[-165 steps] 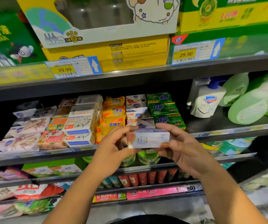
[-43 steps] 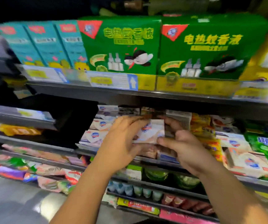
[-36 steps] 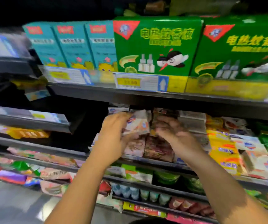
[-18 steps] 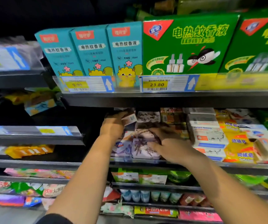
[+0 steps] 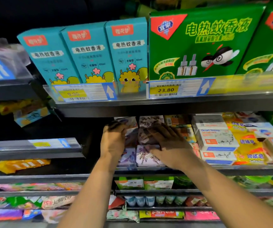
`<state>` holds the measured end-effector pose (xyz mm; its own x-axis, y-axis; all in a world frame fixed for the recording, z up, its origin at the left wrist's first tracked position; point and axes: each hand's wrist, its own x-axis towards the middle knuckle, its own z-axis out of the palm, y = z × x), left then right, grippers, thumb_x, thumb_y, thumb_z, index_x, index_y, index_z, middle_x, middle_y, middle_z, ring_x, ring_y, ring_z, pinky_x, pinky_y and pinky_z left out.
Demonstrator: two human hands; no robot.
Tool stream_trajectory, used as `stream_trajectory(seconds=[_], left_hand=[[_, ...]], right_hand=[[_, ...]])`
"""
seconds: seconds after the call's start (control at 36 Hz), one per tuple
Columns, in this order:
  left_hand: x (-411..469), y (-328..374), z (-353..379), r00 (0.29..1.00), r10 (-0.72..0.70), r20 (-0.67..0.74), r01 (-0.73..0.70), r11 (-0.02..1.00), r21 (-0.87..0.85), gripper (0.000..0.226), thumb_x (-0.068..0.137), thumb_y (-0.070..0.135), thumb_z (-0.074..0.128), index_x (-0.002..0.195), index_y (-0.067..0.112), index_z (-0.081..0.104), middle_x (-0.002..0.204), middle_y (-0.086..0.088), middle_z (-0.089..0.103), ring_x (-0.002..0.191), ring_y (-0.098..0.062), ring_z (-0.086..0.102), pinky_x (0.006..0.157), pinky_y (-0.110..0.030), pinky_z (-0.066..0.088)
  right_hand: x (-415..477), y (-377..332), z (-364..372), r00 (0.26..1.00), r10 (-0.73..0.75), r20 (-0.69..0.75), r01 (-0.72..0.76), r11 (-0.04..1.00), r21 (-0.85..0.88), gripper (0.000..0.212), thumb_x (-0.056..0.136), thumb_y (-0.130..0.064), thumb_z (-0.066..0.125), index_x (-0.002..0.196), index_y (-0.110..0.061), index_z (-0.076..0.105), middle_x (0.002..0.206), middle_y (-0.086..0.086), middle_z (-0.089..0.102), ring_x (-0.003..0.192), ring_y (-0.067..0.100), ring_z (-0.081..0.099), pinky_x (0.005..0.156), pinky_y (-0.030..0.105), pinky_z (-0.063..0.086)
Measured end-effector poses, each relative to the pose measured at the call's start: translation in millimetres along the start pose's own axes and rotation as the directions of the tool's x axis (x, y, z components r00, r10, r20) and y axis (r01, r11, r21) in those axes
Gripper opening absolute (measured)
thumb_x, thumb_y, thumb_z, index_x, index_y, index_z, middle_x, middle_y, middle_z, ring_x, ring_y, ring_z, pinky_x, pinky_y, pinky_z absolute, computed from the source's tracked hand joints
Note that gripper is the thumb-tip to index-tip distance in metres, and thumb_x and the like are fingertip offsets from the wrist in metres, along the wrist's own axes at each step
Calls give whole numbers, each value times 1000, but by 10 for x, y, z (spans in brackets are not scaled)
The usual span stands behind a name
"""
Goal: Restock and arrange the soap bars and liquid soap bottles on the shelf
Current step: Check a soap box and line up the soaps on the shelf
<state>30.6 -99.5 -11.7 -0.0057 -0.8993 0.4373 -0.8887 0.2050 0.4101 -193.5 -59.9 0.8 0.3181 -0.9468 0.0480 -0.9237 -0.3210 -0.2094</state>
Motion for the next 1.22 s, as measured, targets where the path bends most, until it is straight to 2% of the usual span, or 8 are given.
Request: stream_trajectory(seconds=[0.22,0.42,0.58,0.72,0.81,0.94,1.03,1.22], left_hand=[[54,134,-130,994,-40,100,42,999,-27,21,91,4,65,107,10,77,113,-12,73,105,-29,68,93,-28,48],[61,177,-175,977,-150,149,167,980,-110,20,92,1,63,104,7,77,112,-11,73,103,-19,65,84,2,27],[22,236,-246,957,-178,230,179,984,16,27,93,19,58,117,24,70,122,-6,69,112,-29,63,93,-38,52],[-86,410,-378,967,-158,200,144,986,82,37,85,33,45,109,26,72,113,-9,71,108,-35,61,92,-39,51],[-75,520,-380,962,-122,245,106,991,76,45,81,41,34,104,28,71,105,-7,73,103,-33,64,88,-34,51],[-52,1043,-362,957,-6,290,-9,999,50,23,98,25,55,117,26,68,107,-5,73,104,-26,65,80,-29,43],[-58,1379,-221,945,76,317,-78,997,-7,24,99,28,54,119,28,67,114,-1,71,106,-24,64,82,-29,44],[-124,2387,203,903,254,347,-236,967,-96,21,103,33,46,107,28,65,106,4,68,90,-20,61,69,-27,40]], right_hand=[[-14,-22,22,999,9,-47,-9,1000,18,76,84,-76,23,149,-40,36,157,-7,37,145,23,33,119,40,21],[3,-14,-2,1000,10,-29,-9,1000,7,77,83,-78,19,152,-43,26,161,-11,24,149,18,20,121,35,9],[-17,-23,-42,1000,-11,7,11,1000,1,67,93,-71,32,153,-43,19,164,-11,13,151,17,12,121,35,7],[-59,-135,-243,992,33,122,-36,999,24,63,93,-70,35,151,-47,23,164,-8,17,152,23,10,122,49,-3],[-108,-87,-423,1000,4,21,-2,997,-79,55,89,-63,44,141,-44,42,159,-9,32,149,27,17,115,63,-16],[-372,343,-822,992,124,9,-123,990,-68,40,92,-56,46,126,-37,55,141,-1,53,133,28,40,115,42,27],[-641,811,-1000,985,172,31,-172,985,-10,41,94,-42,51,133,-31,55,141,-4,55,132,21,44,109,29,32],[-1250,2010,-1329,932,363,-10,-362,932,15,36,90,-32,67,123,-18,66,121,12,66,117,30,56,93,30,41]])
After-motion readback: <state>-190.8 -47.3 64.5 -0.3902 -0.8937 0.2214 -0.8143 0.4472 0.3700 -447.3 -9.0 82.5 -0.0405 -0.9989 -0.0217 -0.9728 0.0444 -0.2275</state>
